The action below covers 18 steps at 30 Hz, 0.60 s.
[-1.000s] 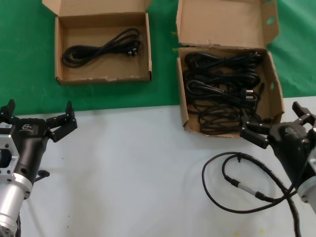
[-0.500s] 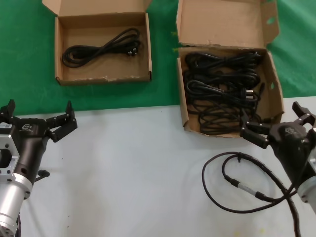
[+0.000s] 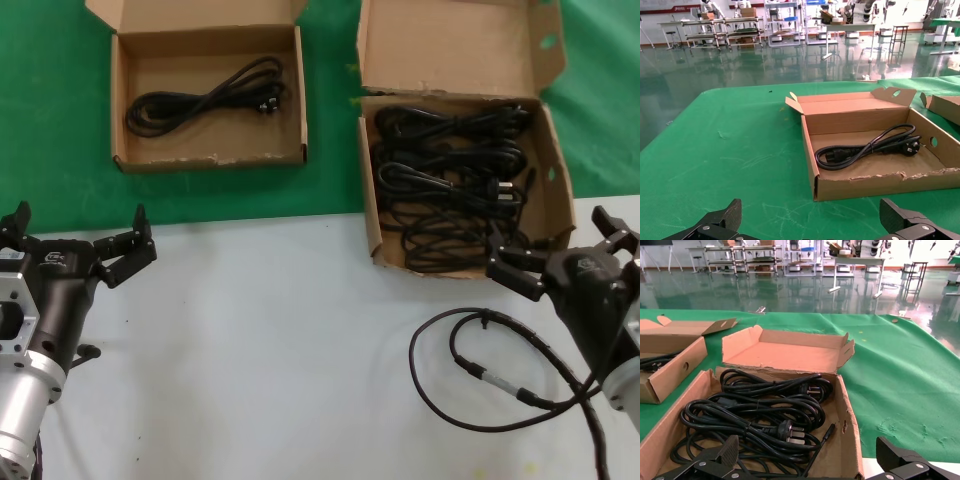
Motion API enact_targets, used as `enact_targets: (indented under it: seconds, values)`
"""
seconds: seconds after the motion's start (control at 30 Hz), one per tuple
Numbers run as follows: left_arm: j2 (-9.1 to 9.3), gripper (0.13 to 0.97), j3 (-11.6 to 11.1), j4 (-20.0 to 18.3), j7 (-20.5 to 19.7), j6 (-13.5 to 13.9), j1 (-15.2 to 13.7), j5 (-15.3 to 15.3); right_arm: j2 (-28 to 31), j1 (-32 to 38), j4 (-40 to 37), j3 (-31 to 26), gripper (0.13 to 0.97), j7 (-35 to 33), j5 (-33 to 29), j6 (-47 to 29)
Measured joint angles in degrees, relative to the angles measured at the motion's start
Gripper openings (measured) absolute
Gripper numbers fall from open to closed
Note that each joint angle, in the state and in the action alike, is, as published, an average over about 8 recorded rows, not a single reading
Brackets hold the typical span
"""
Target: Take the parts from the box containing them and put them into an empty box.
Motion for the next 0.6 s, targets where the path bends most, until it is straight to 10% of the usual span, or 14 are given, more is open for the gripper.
enact_targets:
  seconds: [0.6]
  values:
    - [0.0, 0.966, 0.0, 0.0, 0.0, 0.0, 0.0, 0.0, 0.0, 0.0, 0.0, 0.0, 0.966, 0.0, 0.0, 0.0]
